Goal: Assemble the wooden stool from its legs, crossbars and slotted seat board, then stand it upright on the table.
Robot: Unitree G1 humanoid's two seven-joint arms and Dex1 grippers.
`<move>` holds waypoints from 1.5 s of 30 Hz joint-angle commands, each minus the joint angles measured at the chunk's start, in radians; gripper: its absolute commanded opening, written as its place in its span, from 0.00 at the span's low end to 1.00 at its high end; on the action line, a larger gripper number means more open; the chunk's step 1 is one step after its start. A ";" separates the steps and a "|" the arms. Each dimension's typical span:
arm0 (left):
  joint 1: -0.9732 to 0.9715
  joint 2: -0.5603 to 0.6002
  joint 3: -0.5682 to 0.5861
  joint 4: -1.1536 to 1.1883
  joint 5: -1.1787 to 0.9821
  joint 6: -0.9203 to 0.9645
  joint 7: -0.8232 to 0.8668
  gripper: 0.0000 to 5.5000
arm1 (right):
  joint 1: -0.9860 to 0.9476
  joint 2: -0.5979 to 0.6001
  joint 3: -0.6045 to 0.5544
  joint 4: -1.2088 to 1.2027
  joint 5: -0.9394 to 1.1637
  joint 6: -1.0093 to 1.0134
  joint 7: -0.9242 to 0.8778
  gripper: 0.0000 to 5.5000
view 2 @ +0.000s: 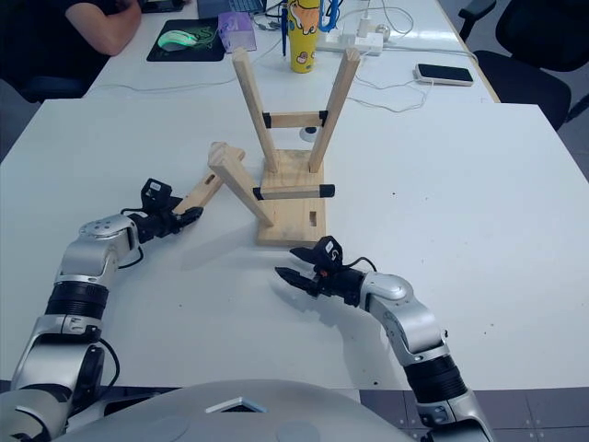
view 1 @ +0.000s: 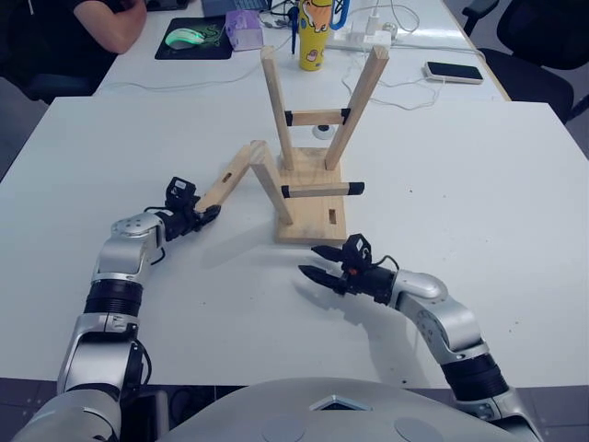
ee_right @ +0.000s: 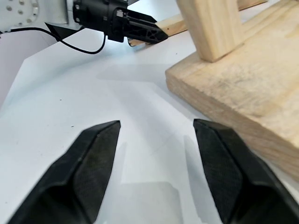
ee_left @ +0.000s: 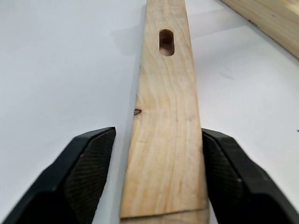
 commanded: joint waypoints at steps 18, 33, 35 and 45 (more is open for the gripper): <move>0.106 -0.001 0.378 -0.408 -0.281 -0.295 -0.043 0.37 | -0.008 -0.107 -0.194 -0.195 0.486 0.370 0.132 0.53; 0.151 0.084 0.250 -0.368 -0.209 -0.127 -0.051 0.01 | -0.024 -0.092 -0.155 -0.170 0.467 0.383 0.070 0.53; 0.177 0.107 0.247 -0.393 -0.205 -0.101 -0.063 0.01 | -0.010 -0.087 -0.153 -0.164 0.453 0.370 0.062 0.53; 0.355 0.214 0.207 -0.469 -0.189 -0.007 -0.174 0.24 | 0.039 -0.064 -0.116 -0.159 0.385 0.317 0.032 0.53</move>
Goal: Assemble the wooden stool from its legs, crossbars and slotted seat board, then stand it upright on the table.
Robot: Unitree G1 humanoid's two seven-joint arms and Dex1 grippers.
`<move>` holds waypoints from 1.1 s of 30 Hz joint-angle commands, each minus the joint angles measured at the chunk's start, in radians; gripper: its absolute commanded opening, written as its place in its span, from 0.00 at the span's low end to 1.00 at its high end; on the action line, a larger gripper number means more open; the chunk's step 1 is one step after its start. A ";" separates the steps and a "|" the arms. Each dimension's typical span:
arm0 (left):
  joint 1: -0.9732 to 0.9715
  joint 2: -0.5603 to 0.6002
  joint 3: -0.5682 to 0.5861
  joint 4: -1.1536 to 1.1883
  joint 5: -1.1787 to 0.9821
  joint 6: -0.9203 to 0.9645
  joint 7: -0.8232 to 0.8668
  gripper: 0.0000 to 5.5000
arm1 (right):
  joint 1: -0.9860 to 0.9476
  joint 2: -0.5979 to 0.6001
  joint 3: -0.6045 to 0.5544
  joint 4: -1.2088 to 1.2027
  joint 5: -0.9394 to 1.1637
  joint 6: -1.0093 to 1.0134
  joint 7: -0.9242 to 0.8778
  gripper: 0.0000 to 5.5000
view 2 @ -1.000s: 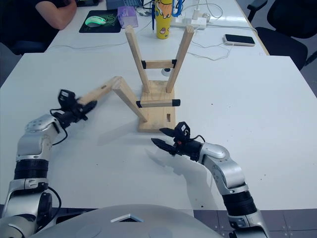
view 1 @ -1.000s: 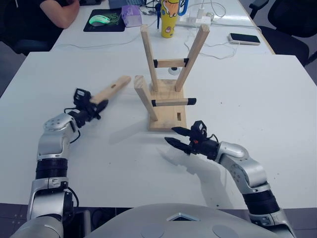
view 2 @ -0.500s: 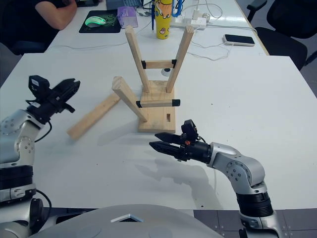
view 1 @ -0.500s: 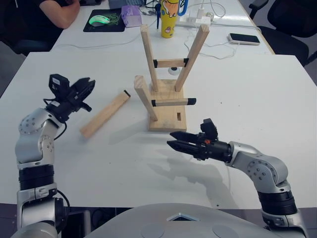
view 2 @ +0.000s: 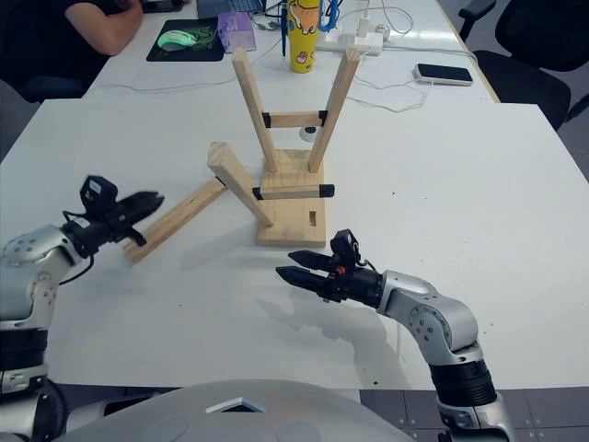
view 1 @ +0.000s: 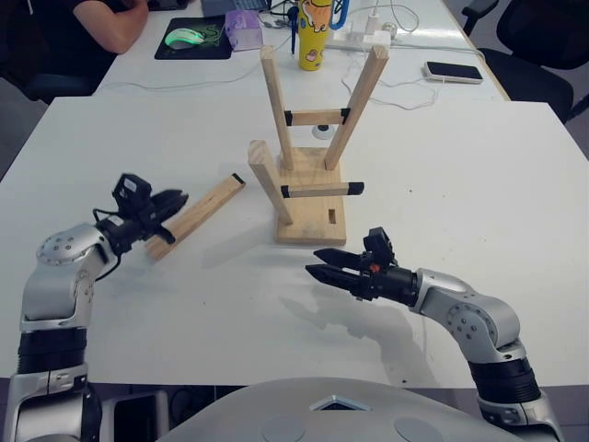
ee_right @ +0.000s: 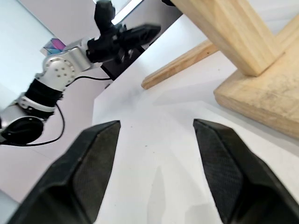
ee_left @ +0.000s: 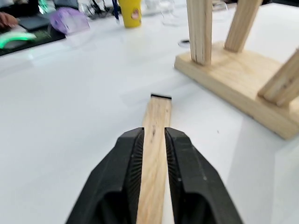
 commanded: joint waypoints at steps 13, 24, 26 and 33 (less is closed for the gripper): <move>0.088 0.036 -0.005 0.067 0.092 -0.084 0.004 0.60 | 0.036 0.001 0.046 -0.023 -0.028 -0.012 -0.008 0.53; 0.086 0.044 -0.048 0.188 0.159 -0.139 -0.018 0.64 | 0.016 -0.017 0.065 -0.014 -0.037 -0.002 0.018 0.53; 0.089 0.047 -0.041 0.210 0.162 -0.149 -0.018 0.64 | 0.012 -0.019 0.067 -0.012 -0.037 -0.002 0.020 0.53; 0.074 0.081 -0.077 0.228 0.180 -0.174 -0.089 0.55 | 0.004 -0.030 0.074 -0.007 -0.042 -0.003 0.029 0.53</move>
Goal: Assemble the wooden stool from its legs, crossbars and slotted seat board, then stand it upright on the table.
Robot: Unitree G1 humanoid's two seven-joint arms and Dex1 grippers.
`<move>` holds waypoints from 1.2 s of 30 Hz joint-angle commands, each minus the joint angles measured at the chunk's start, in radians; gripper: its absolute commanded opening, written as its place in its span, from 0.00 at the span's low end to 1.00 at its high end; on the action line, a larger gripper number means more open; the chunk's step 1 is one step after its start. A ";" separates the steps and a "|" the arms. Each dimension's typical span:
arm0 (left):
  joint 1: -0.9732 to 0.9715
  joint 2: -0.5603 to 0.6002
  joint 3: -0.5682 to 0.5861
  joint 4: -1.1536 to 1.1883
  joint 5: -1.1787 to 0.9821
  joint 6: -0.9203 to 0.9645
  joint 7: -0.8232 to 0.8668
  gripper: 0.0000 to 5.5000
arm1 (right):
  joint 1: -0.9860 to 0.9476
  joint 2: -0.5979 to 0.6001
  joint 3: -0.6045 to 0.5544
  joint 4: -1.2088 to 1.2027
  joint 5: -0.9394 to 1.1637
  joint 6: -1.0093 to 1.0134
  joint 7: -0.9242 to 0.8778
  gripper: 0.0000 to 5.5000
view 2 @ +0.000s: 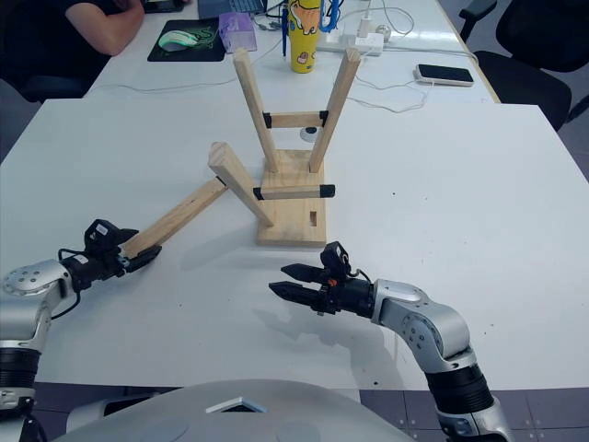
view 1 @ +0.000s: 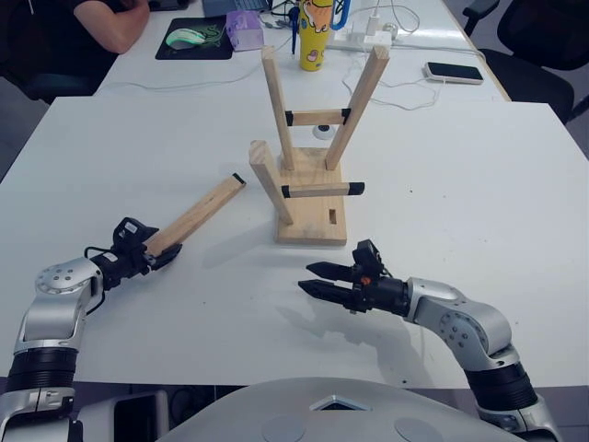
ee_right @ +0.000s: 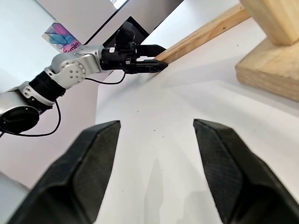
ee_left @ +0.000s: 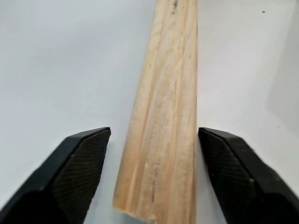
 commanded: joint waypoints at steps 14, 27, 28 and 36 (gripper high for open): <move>-0.183 0.203 -0.077 0.094 0.094 -0.136 -0.222 0.38 | -0.038 -0.060 0.030 -0.014 -0.092 -0.057 0.026 0.53; -0.319 0.519 -0.056 -0.204 0.025 0.086 -0.507 0.38 | -0.267 -0.013 0.076 -0.355 -0.060 0.073 -0.124 0.85; -0.304 0.534 -0.050 -0.207 0.028 0.091 -0.517 0.38 | -0.293 -0.013 0.078 -0.376 -0.046 0.094 -0.132 0.89; -0.243 0.609 0.013 -0.216 0.026 0.119 -0.546 0.38 | -0.684 0.060 0.136 -0.358 -0.124 0.126 -0.245 0.98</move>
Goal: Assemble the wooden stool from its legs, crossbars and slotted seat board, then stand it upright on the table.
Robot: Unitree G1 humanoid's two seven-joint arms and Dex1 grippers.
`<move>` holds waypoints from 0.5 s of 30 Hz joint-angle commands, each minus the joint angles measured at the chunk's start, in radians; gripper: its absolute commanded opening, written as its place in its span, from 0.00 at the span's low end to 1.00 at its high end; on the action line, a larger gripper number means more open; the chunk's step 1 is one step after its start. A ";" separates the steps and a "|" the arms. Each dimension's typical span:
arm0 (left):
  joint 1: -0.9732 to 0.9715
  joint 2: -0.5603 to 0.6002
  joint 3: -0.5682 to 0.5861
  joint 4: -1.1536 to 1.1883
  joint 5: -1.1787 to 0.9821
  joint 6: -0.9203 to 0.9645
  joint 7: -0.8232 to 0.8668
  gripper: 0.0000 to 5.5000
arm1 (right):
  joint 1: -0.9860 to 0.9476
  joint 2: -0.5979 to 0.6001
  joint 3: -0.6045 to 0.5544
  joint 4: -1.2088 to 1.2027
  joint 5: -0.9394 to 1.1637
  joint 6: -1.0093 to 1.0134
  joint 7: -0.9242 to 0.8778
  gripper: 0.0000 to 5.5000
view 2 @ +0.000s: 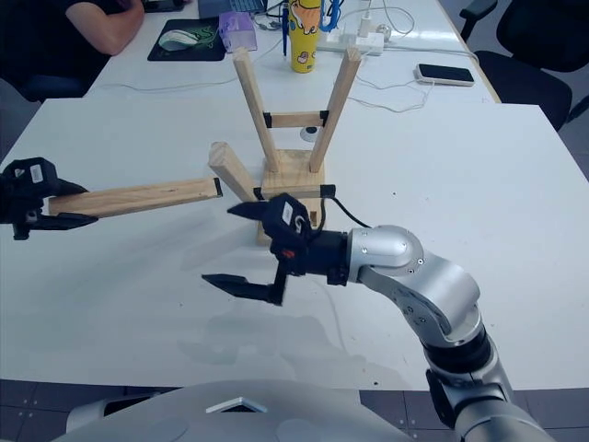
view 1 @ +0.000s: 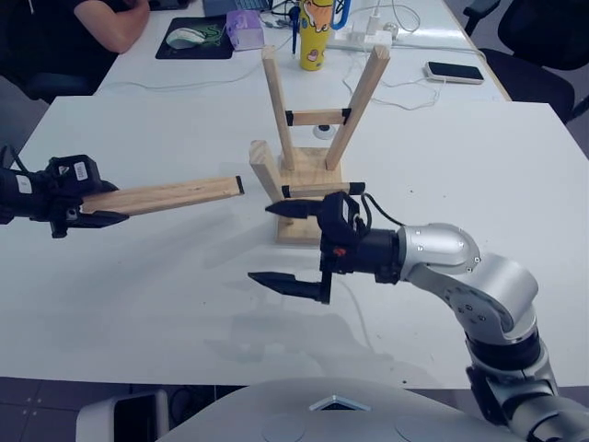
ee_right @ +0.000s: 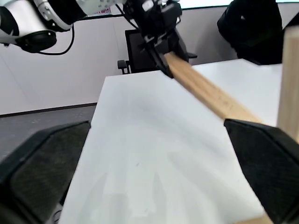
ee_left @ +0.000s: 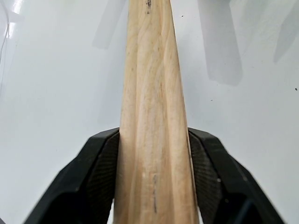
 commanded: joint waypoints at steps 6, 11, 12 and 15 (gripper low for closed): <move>0.087 0.045 0.075 -0.103 -0.022 0.054 -0.008 0.38 | -0.513 0.043 0.388 0.251 -0.412 -0.107 0.017 0.98; 0.090 0.064 0.074 -0.187 -0.050 0.098 -0.030 0.38 | -0.519 0.103 0.539 0.372 -0.548 -0.170 0.039 0.98; 0.086 0.072 0.064 -0.197 -0.051 0.101 -0.039 0.38 | -0.514 0.110 0.565 0.392 -0.581 -0.185 0.037 0.98; 0.092 0.091 0.047 -0.221 -0.053 0.105 -0.067 0.38 | -0.477 0.130 0.590 0.418 -0.622 -0.203 0.034 0.98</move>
